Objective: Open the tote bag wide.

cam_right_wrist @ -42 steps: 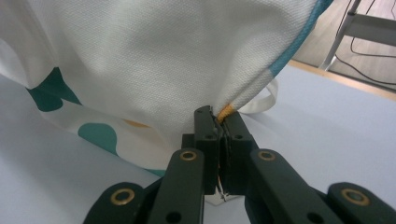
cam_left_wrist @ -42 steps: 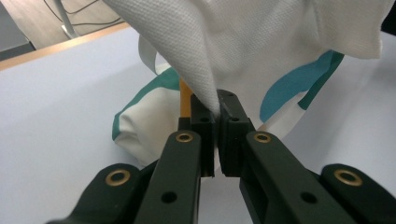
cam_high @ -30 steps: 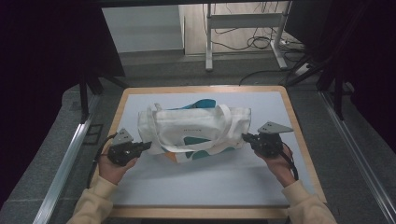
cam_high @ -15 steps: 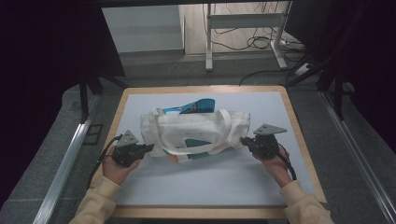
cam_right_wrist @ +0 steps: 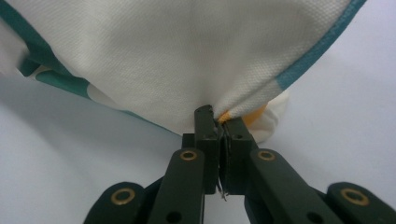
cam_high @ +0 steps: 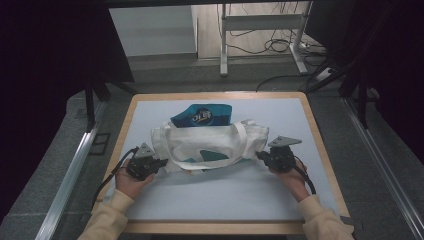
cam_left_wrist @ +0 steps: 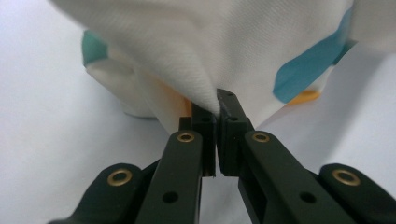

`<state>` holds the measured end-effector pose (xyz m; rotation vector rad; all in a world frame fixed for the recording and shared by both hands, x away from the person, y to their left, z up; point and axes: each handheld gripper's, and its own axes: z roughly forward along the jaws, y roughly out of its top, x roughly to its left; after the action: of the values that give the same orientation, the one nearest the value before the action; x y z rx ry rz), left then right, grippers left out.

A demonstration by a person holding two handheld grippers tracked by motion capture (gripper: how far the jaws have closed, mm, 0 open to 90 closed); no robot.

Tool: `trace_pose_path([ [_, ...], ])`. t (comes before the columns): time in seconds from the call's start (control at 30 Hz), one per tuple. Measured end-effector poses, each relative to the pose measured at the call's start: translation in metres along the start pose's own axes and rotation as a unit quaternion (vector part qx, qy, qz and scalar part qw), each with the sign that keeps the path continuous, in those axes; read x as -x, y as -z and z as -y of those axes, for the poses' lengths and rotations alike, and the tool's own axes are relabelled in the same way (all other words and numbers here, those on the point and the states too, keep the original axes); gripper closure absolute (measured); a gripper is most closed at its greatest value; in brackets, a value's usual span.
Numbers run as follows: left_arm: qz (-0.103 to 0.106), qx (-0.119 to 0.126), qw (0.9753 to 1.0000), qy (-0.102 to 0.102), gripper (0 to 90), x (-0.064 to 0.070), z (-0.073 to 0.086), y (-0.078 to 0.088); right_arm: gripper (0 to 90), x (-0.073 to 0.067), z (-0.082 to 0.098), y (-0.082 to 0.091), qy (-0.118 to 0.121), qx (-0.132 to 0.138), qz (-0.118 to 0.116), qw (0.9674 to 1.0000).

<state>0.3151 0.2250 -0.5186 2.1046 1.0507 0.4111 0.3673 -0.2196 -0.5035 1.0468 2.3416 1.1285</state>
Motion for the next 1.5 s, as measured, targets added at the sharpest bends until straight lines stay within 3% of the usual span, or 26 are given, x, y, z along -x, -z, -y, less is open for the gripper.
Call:
trace_pose_path([
  [0.07, 0.002, -0.002, 1.0000, 0.003, 87.8, -0.001, 0.000, -0.002, 86.7, 0.000, 0.001, -0.001, -0.001, -0.002, -0.001, 1.0000],
  [0.23, 0.024, 0.003, 0.9992, 0.033, 87.7, -0.008, 0.005, -0.006, 86.7, -0.001, 0.003, -0.003, 0.000, -0.005, -0.002, 1.0000],
  [0.6, 0.019, 0.011, 0.9994, 0.029, 86.1, -0.007, 0.006, -0.003, 84.0, 0.001, 0.004, -0.003, -0.007, -0.003, -0.006, 1.0000],
  [0.67, 0.023, 0.019, 0.9991, 0.030, 81.7, -0.008, 0.006, 0.002, 75.2, 0.002, 0.005, -0.001, -0.013, -0.002, -0.007, 0.9999],
  [0.7, 0.023, 0.025, 0.9988, 0.035, 71.6, -0.008, 0.006, 0.005, 68.0, 0.004, 0.005, 0.001, -0.020, 0.006, -0.002, 0.9998],
  [0.77, 0.017, 0.042, 0.9982, 0.039, 66.7, -0.009, 0.006, 0.013, 65.0, 0.004, 0.004, 0.004, -0.025, 0.010, -0.004, 0.9996],
  [0.87, 0.012, 0.071, 0.9957, 0.058, 51.7, -0.012, 0.004, 0.029, 54.8, 0.005, 0.001, 0.013, -0.030, 0.030, 0.004, 0.9991],
  [0.97, 0.007, 0.103, 0.9927, 0.063, 46.6, -0.013, 0.000, 0.049, 48.4, 0.004, -0.005, 0.026, -0.031, 0.053, 0.015, 0.9980],
  [1.1, -0.008, 0.136, 0.9889, 0.059, 54.5, -0.010, -0.009, 0.072, 48.8, 0.005, -0.014, 0.043, -0.033, 0.080, 0.022, 0.9960],
  [1.2, -0.001, 0.146, 0.9881, 0.049, 74.2, -0.008, -0.021, 0.083, 61.8, 0.008, -0.026, 0.054, -0.033, 0.096, 0.019, 0.9947],
  [1.23, -0.001, 0.147, 0.9881, 0.046, 82.2, -0.008, -0.027, 0.086, 70.7, 0.010, -0.036, 0.057, -0.030, 0.101, 0.015, 0.9943],
  [1.27, 0.000, 0.149, 0.9879, 0.044, 82.2, -0.008, -0.032, 0.088, 70.7, 0.010, -0.036, 0.057, -0.030, 0.101, 0.015, 0.9943],
  [1.4, -0.001, 0.155, 0.9872, 0.036, 87.0, -0.012, -0.058, 0.089, 84.1, 0.009, -0.064, 0.058, -0.011, 0.107, 0.007, 0.9942],
  [1.5, 0.001, 0.157, 0.9865, 0.047, 88.4, -0.022, -0.074, 0.085, 87.9, 0.008, -0.083, 0.054, 0.000, 0.106, 0.002, 0.9943],
])
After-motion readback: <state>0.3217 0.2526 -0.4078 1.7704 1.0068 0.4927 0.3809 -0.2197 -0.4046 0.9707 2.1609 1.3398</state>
